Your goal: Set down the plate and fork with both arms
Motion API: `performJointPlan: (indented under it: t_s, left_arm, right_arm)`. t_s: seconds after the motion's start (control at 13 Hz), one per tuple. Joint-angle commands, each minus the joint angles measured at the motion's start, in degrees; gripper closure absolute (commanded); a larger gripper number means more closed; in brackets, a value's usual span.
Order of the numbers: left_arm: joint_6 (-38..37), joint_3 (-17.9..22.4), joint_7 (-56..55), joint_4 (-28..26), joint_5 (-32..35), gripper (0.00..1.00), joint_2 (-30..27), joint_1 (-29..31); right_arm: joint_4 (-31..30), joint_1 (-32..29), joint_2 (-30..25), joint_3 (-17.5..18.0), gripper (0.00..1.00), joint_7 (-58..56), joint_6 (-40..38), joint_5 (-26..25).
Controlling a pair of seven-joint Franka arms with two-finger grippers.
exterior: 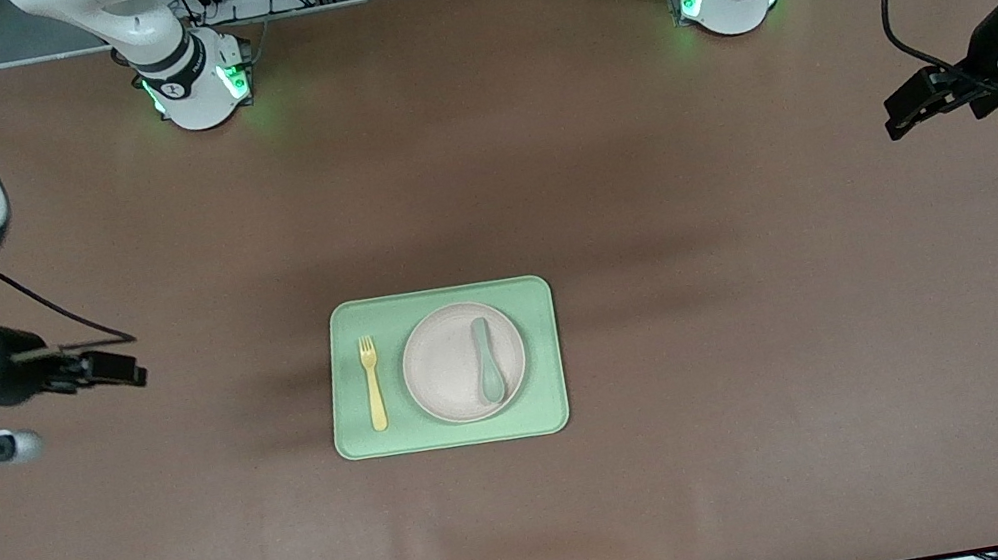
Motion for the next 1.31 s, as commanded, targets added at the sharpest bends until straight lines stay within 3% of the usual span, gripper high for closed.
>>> performJointPlan:
  t_s: [0.0,0.23,0.46,0.92,1.08,1.23]
  left_arm:
    - [0.7,-0.3,0.8,-0.8,1.0,0.0,-0.9,0.1]
    - [0.8,-0.3,0.8,-0.9,0.9,0.0,-0.9,0.2]
    - [0.8,-0.3,0.8,-0.9,1.0,0.0,-0.9,0.3]
    - [0.9,-0.4,0.7,-0.7,1.0,0.0,-0.8,0.0]
    - [0.9,-0.4,0.7,-0.9,0.9,0.0,-0.8,0.0]
    - [0.9,-0.4,0.7,-0.9,0.9,0.0,-1.0,0.1]
  right_arm:
    - [-9.4,-1.4,-9.5,0.6,0.0,0.1,0.4,-0.9]
    - [-10.2,-1.5,-13.6,0.6,0.0,0.1,-2.6,-2.1]
    - [-7.0,-0.2,-14.1,1.1,0.0,3.1,-7.0,-4.6]
    - [-5.9,-0.1,-13.6,1.0,0.0,4.0,-6.9,-5.9]
    - [-5.9,-3.9,-13.7,5.3,0.0,3.3,-6.9,-6.3]
    - [-5.4,-5.1,-13.7,6.6,0.0,2.9,-7.3,-9.2]
